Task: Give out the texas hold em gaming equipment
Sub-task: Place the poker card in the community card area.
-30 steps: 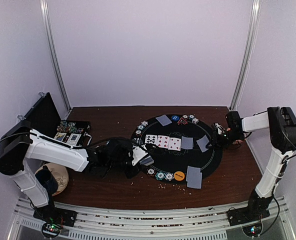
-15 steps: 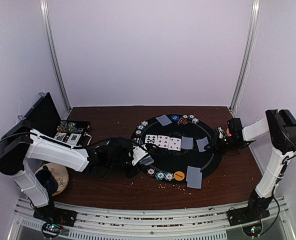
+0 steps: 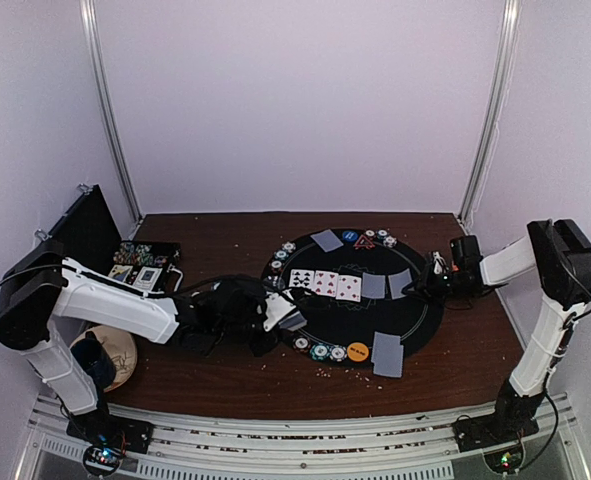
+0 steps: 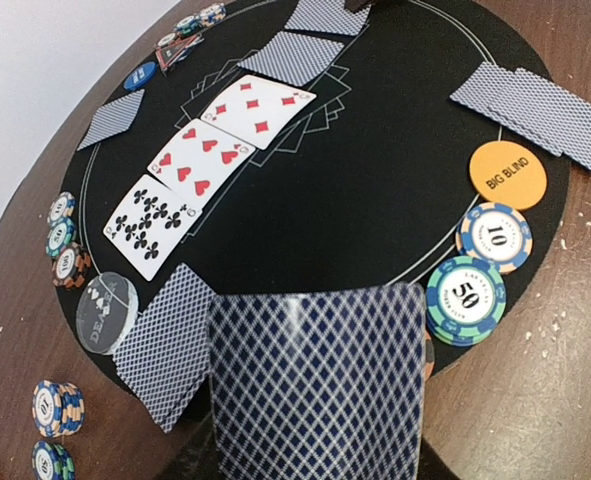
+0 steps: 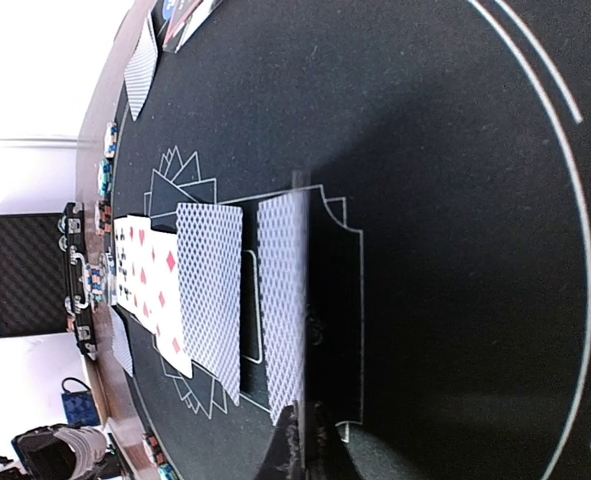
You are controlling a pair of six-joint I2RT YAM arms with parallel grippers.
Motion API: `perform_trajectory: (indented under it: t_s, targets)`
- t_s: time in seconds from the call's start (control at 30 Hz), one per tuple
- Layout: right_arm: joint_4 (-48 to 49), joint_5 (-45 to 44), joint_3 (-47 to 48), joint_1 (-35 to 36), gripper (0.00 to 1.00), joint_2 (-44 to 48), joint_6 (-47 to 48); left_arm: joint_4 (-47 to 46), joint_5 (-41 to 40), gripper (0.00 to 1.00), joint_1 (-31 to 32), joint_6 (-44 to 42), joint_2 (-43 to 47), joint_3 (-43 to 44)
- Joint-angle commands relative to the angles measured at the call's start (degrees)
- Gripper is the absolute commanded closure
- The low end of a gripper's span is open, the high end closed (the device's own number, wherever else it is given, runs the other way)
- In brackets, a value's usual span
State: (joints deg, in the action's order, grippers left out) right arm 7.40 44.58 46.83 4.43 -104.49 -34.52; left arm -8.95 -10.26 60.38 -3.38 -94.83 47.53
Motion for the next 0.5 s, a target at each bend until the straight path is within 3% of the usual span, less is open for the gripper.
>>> perform_trajectory:
  t_s: [0.0, 0.3, 0.47]
  targets:
    - [1.86, -1.31, -1.04, 1.06, 0.94, -0.21, -1.03, -2.39, -0.51, 0.76, 0.18, -0.40, -0.55, 1.69]
    - [-1.29, -1.47, 0.39, 2.12, 0.84, -1.01, 0.96, -2.54, -0.98, 0.76, 0.18, -0.44, -0.82, 1.69]
    - [-7.99, -5.46, 2.68, 2.08, 0.69, 2.15, 6.08, -2.50, -1.05, 0.76, 0.18, -0.49, -1.12, 1.78]
